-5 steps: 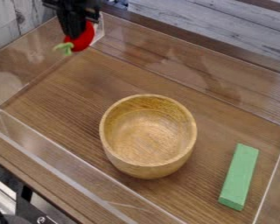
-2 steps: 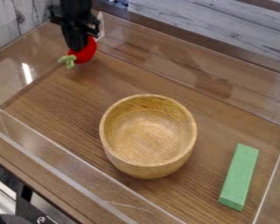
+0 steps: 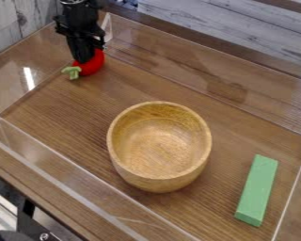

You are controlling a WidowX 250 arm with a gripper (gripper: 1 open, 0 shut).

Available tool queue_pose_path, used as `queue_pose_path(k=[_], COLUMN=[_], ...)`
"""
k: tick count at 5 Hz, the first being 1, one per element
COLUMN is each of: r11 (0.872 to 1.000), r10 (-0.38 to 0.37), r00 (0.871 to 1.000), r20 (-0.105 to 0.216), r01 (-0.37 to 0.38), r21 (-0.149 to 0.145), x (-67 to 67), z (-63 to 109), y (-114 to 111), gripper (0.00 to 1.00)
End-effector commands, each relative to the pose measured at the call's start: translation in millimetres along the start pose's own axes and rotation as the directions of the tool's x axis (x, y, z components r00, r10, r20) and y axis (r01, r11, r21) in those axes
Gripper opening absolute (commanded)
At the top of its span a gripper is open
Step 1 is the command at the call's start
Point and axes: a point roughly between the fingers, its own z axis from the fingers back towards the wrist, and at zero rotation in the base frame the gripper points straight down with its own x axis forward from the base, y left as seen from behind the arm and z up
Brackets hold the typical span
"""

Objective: Move the red object to the left side of the table

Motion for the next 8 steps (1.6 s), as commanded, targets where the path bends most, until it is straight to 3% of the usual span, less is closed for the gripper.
queue_pose_path(k=[1, 2, 3, 4, 8], r11=[1.000, 0.998, 0.989, 0.993, 0.996], r10=[0.027, 0.054, 0.150, 0.115, 0.035], r00=[0.999, 0.998, 0.989, 0.993, 0.998], r20=[0.031, 0.021, 0.010, 0.012, 0.058], r01=[-0.028, -0.054, -0.149, -0.115, -0.030], r21=[0.004, -0.014, -0.023, -0.035, -0.085], x=[6.9, 7.6, 9.3, 9.2, 11.8], z=[11.6, 11.2, 10.1, 12.5, 38.9], y=[5.1, 4.7, -0.7, -1.7, -15.2], gripper=[0.00, 0.00, 0.00, 1.00, 1.00])
